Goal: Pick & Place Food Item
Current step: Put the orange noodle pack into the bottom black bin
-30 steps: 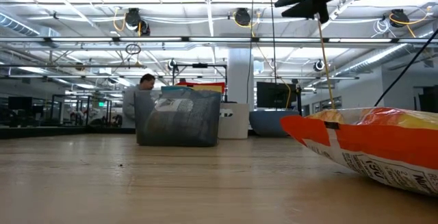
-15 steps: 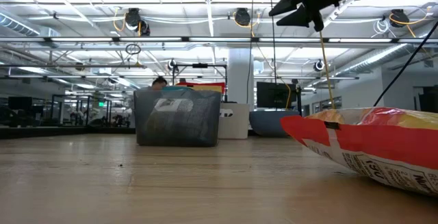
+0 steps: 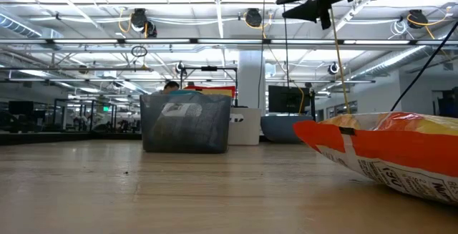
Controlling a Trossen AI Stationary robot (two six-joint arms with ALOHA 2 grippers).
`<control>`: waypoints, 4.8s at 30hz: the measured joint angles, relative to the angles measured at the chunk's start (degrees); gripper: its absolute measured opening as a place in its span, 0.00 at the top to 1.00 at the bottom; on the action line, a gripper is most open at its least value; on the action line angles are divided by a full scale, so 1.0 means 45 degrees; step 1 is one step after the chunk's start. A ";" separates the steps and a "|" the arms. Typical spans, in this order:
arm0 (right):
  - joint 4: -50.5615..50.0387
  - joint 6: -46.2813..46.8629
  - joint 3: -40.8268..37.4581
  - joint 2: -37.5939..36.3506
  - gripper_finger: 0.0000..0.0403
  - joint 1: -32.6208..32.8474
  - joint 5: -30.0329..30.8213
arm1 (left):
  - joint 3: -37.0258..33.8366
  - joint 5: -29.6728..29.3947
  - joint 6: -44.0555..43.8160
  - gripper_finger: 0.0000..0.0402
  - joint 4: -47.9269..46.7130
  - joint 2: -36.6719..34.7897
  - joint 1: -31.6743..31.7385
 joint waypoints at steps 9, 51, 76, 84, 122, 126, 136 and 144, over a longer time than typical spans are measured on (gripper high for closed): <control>0.0064 -0.0021 0.0000 0.0000 0.51 0.0754 -0.0024 | 0.0004 -0.0002 0.0003 0.77 0.0010 -0.0010 0.0002; 0.0060 -0.0159 -0.0005 -0.0207 0.51 0.1235 0.1752 | 0.0010 0.0017 -0.1110 0.77 0.0922 0.0267 -0.0008; 0.2375 0.1685 -0.0009 0.0976 0.51 0.1278 -0.1003 | 0.0010 0.2684 -0.0349 0.77 0.4254 0.1332 0.0002; 0.2453 0.1480 -0.0005 0.0976 0.51 0.1353 -0.3419 | 0.0010 0.2687 -0.1473 0.77 0.7696 0.2114 0.0002; 0.6313 0.3941 0.0053 0.2413 0.51 0.1550 -0.2628 | 0.0015 0.7826 -0.2203 0.36 0.4084 0.2004 0.1792; 0.7039 0.4082 0.0590 0.2863 0.51 0.1718 -0.2682 | 0.0016 0.7725 -0.1503 0.36 0.3049 0.1391 0.2112; 0.5673 0.3298 0.2686 0.3044 0.51 0.0976 -0.5818 | 0.0019 0.6078 -0.2110 0.36 0.2824 0.1564 0.1655; 0.5430 0.3086 0.2744 0.2977 0.51 0.0649 -0.7674 | 0.0019 0.5314 -0.3433 0.36 0.4588 0.2632 0.0922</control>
